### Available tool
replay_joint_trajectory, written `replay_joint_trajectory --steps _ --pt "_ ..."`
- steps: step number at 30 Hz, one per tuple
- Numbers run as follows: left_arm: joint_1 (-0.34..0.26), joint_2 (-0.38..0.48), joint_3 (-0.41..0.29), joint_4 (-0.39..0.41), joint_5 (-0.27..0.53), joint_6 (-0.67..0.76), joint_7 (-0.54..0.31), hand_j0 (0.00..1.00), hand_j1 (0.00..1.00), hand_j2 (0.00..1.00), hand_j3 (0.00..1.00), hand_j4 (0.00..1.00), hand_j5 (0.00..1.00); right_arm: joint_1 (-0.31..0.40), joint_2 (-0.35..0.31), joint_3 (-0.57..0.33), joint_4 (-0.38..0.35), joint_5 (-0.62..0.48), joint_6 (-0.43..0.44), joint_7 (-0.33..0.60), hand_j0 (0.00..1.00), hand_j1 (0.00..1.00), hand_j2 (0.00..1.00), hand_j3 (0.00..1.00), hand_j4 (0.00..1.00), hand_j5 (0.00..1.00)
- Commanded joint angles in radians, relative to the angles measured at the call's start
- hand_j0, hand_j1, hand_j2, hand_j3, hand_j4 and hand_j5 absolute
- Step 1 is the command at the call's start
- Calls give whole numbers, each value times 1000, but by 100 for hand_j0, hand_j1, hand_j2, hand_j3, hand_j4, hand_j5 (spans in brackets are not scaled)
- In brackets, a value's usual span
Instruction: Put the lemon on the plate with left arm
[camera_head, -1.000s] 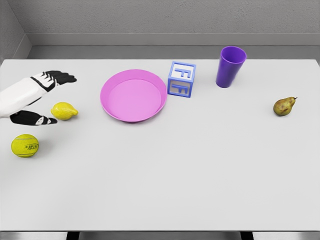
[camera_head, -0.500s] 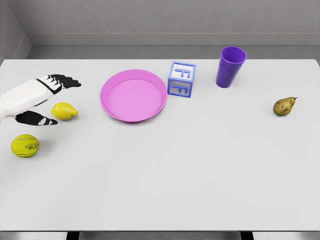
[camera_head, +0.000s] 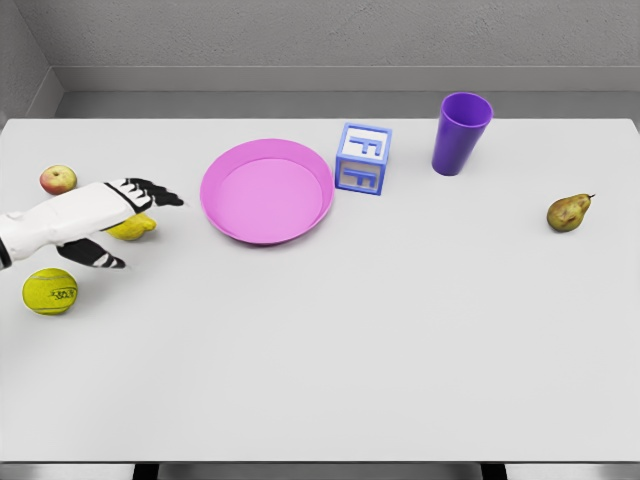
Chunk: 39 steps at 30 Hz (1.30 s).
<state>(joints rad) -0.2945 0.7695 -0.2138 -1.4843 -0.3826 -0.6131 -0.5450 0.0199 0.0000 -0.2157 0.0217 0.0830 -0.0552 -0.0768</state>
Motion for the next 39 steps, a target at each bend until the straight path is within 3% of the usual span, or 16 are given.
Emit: replay_joint_trajectory --steps 1,5,8,12,16,21,27,39 --pt "0 7 -4 51 -2 2 0 100 100 100 100 100 100 0 0 -1 0 0 0 0 100 100 100 100 100 100" --pt "-58 -42 -7 127 -88 2 -1 100 100 100 100 100 100 0 0 1 0 0 0 0 100 100 100 100 100 100" --pt "-101 -46 -53 165 -91 2 -1 100 100 100 100 100 100 0 0 -1 0 0 0 0 100 100 100 100 100 100" --pt "-109 -46 -73 170 -91 2 -1 100 100 100 100 100 100 0 0 1 1 0 0 0 100 100 100 100 100 100" --pt "-152 -76 -107 252 -130 2 -1 100 100 100 100 100 100 0 0 1 0 0 0 0 100 100 100 100 100 100" --pt "-156 -79 -110 257 -142 2 -1 100 100 100 100 100 100 0 0 1 0 0 0 0 100 100 100 100 100 100" --pt "-199 -84 -156 318 -140 2 -1 100 100 100 100 100 100 0 0 1 0 0 0 0 100 100 100 100 100 100" --pt "-222 -84 -162 320 -156 2 -1 100 100 100 100 100 100 0 0 1 0 0 0 0 100 100 100 100 100 100"
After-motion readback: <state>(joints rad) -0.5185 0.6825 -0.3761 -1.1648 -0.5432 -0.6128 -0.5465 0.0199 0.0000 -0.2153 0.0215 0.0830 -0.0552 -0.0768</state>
